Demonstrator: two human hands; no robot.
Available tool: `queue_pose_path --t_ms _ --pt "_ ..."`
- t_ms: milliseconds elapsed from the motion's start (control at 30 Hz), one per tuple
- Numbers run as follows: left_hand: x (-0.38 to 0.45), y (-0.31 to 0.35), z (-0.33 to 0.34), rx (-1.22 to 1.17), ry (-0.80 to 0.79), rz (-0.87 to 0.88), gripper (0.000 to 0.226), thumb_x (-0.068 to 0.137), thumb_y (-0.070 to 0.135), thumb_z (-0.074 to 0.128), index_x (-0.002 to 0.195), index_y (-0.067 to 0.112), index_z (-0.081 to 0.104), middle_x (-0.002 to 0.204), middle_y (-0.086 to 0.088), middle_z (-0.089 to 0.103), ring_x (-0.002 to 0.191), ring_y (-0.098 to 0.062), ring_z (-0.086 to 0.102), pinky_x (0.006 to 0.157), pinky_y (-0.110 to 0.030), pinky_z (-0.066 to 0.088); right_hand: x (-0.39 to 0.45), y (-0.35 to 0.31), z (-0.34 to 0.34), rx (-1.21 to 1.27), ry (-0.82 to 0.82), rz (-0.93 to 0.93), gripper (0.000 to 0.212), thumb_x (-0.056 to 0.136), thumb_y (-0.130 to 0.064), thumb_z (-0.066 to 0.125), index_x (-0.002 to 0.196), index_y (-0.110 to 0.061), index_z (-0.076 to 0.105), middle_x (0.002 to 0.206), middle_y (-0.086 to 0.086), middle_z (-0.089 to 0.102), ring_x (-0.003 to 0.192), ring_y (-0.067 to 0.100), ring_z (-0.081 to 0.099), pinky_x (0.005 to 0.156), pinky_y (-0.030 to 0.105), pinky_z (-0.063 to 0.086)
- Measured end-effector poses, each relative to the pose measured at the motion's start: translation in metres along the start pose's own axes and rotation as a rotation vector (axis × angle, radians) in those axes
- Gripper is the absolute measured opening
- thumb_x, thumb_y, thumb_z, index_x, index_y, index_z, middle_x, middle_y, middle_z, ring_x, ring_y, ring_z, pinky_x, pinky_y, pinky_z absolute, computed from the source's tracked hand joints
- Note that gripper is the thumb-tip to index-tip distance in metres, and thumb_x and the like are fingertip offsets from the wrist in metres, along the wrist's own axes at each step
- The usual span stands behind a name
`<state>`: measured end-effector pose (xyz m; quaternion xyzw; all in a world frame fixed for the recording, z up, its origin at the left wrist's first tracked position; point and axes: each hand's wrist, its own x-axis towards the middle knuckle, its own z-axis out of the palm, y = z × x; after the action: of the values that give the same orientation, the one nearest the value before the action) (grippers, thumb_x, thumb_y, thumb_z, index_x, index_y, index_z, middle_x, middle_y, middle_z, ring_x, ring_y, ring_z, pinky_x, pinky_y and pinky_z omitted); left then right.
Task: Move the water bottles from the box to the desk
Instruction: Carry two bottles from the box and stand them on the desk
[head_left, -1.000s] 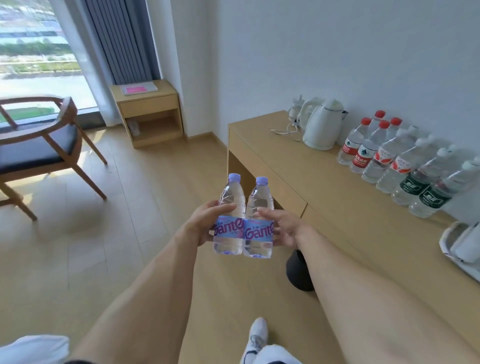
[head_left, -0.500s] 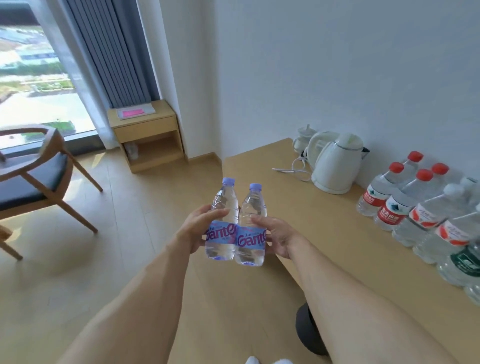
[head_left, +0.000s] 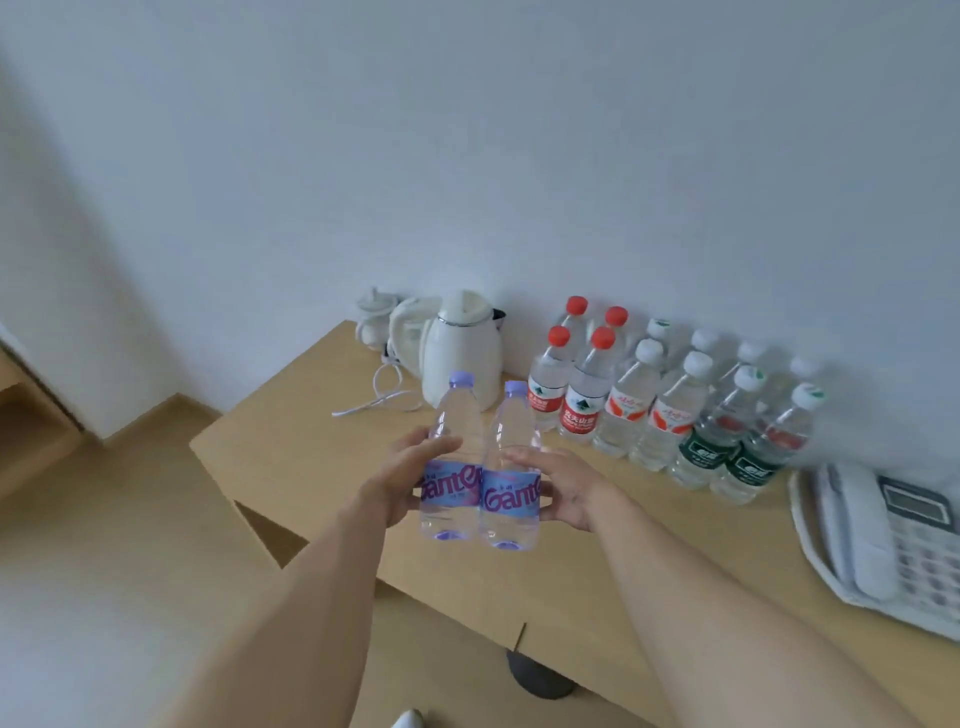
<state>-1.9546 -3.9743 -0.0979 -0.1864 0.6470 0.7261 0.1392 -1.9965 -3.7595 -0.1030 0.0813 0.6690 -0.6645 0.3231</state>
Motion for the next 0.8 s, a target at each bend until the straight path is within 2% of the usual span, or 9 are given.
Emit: queue_pose_path --t_ms 133,200,333,433,567,600,667,733,800 --pt "0.046 0.020 0.020 0.074 -0.186 0.019 0.058 0.065 0.041 0.080 0.118 0.023 0.066 0.104 -0.008 0.069 0.090 -0.028 0.068 0.085 -0.050 0.058 0.002 -0.007 -0.026 0.076 0.177 -0.037 0.024 0.088 -0.024 0.074 0.111 -0.017 0.069 0.106 0.007 0.071 0.100 0.025 0.065 0.099 0.053 0.052" --pt "0.066 0.028 0.025 0.098 -0.262 0.023 0.053 0.069 0.036 0.081 0.117 0.022 0.066 0.107 -0.012 0.071 0.093 -0.031 0.069 0.084 -0.049 0.058 0.005 -0.010 -0.033 0.103 0.234 -0.053 0.028 0.088 -0.023 0.074 0.113 -0.014 0.067 0.110 0.010 0.072 0.103 0.026 0.067 0.101 0.053 0.051" --pt "0.095 0.037 0.033 0.114 -0.376 0.065 0.046 0.078 0.017 0.081 0.120 0.016 0.062 0.117 -0.014 0.069 0.101 -0.032 0.069 0.078 -0.047 0.058 0.008 -0.012 -0.044 0.101 0.307 -0.098 0.032 0.086 -0.020 0.078 0.116 -0.022 0.069 0.114 0.001 0.073 0.109 0.021 0.066 0.100 0.045 0.049" --pt "0.105 0.042 0.040 0.160 -0.456 0.127 0.057 0.068 0.020 0.081 0.121 0.017 0.061 0.114 -0.006 0.072 0.098 -0.022 0.071 0.076 -0.039 0.056 0.009 -0.008 -0.052 0.027 0.417 -0.150 0.028 0.081 -0.017 0.082 0.104 -0.028 0.071 0.105 -0.009 0.074 0.108 0.013 0.065 0.102 0.039 0.046" --pt "0.119 0.043 0.044 0.242 -0.507 0.226 0.056 0.071 0.002 0.084 0.122 0.013 0.062 0.109 -0.003 0.076 0.092 -0.010 0.073 0.068 -0.017 0.054 0.012 -0.005 -0.062 -0.064 0.452 -0.175 0.042 0.077 -0.015 0.085 0.114 -0.025 0.067 0.106 -0.010 0.076 0.110 0.012 0.066 0.091 0.032 0.051" --pt "0.124 0.042 0.043 0.262 -0.515 0.238 0.060 0.072 0.002 0.084 0.125 0.012 0.061 0.113 -0.005 0.075 0.097 -0.012 0.073 0.072 -0.018 0.055 0.013 -0.005 -0.063 -0.088 0.462 -0.178 0.045 0.075 -0.017 0.086 0.115 -0.025 0.067 0.107 -0.009 0.075 0.108 0.013 0.066 0.082 0.028 0.051" --pt "0.132 0.040 0.042 0.304 -0.534 0.257 0.071 0.066 0.013 0.088 0.130 0.013 0.058 0.118 -0.008 0.073 0.109 -0.023 0.070 0.089 -0.035 0.058 0.016 -0.007 -0.065 -0.167 0.490 -0.195 0.051 0.073 -0.018 0.089 0.117 -0.024 0.065 0.107 -0.006 0.074 0.102 0.011 0.067 0.073 0.022 0.049" --pt "0.137 0.041 0.039 0.337 -0.531 0.265 0.077 0.059 0.021 0.088 0.129 0.015 0.058 0.118 -0.008 0.073 0.112 -0.027 0.068 0.098 -0.047 0.054 0.019 -0.009 -0.066 -0.232 0.520 -0.207 0.053 0.073 -0.017 0.089 0.120 -0.020 0.064 0.109 -0.005 0.073 0.103 0.011 0.066 0.077 0.023 0.051" --pt "0.143 0.040 0.037 0.375 -0.529 0.275 0.077 0.058 0.023 0.089 0.128 0.017 0.057 0.119 -0.007 0.072 0.114 -0.026 0.067 0.101 -0.051 0.052 0.021 -0.010 -0.066 -0.276 0.526 -0.205 0.052 0.074 -0.016 0.088 0.118 -0.019 0.063 0.109 -0.007 0.071 0.105 0.009 0.064 0.080 0.023 0.051"
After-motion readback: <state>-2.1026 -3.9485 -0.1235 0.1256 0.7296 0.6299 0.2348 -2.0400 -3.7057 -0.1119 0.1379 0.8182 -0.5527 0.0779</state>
